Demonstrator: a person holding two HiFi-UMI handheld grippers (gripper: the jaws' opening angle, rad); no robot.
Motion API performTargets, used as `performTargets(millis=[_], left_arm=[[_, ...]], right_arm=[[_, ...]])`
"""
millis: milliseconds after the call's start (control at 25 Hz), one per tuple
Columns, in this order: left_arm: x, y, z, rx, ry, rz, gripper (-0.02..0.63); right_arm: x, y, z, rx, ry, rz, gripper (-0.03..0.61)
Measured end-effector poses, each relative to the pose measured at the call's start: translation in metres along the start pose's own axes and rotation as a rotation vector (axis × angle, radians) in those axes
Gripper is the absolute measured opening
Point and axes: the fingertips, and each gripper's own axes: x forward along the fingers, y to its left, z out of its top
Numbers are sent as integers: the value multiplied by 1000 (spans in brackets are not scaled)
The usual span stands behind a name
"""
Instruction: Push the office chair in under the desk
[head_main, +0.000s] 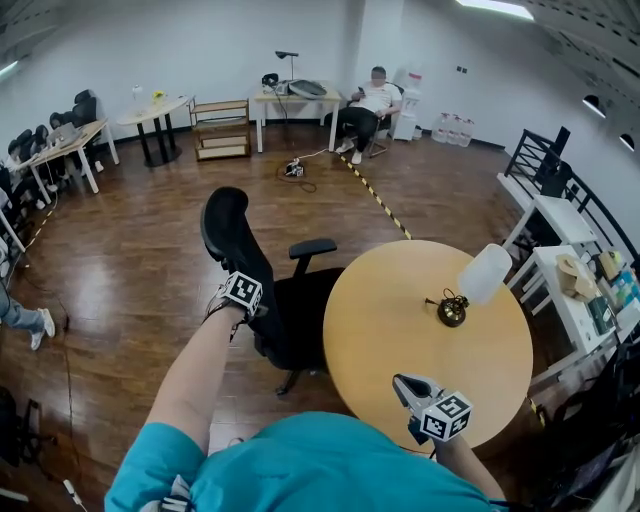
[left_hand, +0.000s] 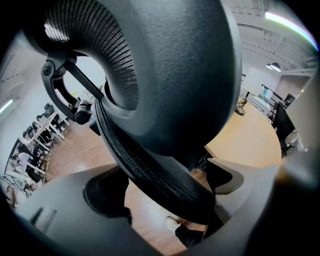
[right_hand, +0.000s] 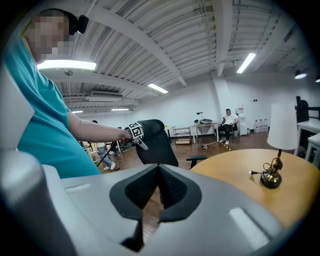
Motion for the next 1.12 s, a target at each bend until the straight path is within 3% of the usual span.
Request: performTargets(millis=[120,200,320,440,720,800,920,1120], left_arm=[[-7,-14,-7,-25,36,-38,581],[-1,-6,-2,-35,-5,-21,581],[-14,-16,-1,-136,-61,-77,583],[-19,-10,15,-165,-241,-97,588],[-96,-21,15,-135,-520,-173,545],[-118,-25,9,-153,-606,-230,502],[-146,-18,-21,-184,-709,-297,337],[-233,37,-69,-215,-934,-258,135]], right_arm=[[-7,-1,-3,4,-2,-10,0],[-10,2,-1,-4,-2,-8,0],[-14,5,1,-8,-5,-6,0],[-17,8,3,-20,-10,-8,0],[-11,7,-2,0,-32,-7,0],[0,4,-3,0,-38,-7,0],[19,15,2,-7,-44,-6,0],[58,82,23,-47,-43,-2,0]])
